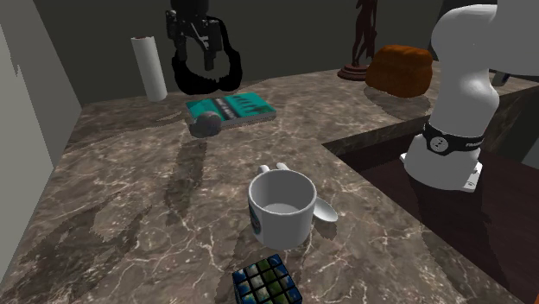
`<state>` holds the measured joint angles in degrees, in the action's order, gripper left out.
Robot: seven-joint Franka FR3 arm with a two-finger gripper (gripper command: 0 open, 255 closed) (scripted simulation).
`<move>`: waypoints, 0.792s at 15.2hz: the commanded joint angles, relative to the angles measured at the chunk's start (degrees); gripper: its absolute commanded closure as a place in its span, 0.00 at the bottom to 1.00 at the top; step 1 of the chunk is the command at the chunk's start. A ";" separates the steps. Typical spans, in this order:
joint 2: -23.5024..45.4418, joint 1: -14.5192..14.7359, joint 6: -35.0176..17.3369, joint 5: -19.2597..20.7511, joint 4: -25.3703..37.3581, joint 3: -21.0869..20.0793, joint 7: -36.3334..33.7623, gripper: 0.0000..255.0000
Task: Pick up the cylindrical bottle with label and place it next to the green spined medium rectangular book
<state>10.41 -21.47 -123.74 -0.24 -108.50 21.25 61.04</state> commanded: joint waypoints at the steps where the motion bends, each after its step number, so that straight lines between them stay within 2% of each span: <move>1: -0.77 0.14 1.63 0.33 0.90 0.03 -0.21 0.00; 4: -2.88 0.52 6.46 1.20 3.73 0.05 -0.79 0.00; 12: -2.88 0.52 6.46 1.20 3.73 0.05 -0.79 0.00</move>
